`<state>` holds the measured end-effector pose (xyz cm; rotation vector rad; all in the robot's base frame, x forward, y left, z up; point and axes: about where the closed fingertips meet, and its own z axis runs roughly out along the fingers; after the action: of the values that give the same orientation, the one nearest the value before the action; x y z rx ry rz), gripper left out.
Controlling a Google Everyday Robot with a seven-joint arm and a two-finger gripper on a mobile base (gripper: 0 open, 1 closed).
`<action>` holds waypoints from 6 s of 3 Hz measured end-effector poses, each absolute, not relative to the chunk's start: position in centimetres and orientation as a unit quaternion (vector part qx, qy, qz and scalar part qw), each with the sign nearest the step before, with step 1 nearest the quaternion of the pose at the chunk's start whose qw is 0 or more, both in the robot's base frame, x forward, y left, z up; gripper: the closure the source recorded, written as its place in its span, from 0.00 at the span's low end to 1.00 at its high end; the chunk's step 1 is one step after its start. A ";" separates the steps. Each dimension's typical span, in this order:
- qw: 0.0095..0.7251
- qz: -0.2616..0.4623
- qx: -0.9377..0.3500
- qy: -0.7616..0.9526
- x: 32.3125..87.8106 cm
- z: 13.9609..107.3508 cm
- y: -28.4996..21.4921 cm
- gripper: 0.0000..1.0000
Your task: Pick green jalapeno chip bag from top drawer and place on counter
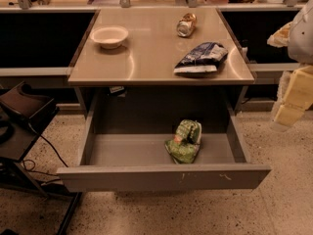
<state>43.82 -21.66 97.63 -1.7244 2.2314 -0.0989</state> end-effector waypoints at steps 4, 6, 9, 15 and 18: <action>0.192 0.002 -0.619 0.762 49.1 90.3 -20.5 0.00; 0.199 0.032 -0.621 0.757 51.1 88.1 -19.4 0.00; 0.262 0.156 -0.635 0.710 52.1 74.8 -11.1 0.00; 0.314 0.132 -0.381 0.859 55.2 72.9 -15.2 0.00; 0.321 0.135 -0.364 0.864 56.4 72.8 -15.1 0.00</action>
Offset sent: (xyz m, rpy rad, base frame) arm 0.0245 0.0016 -0.0465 0.0723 -0.0159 0.0572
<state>56.42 -15.07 72.84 -0.9563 2.2683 0.3550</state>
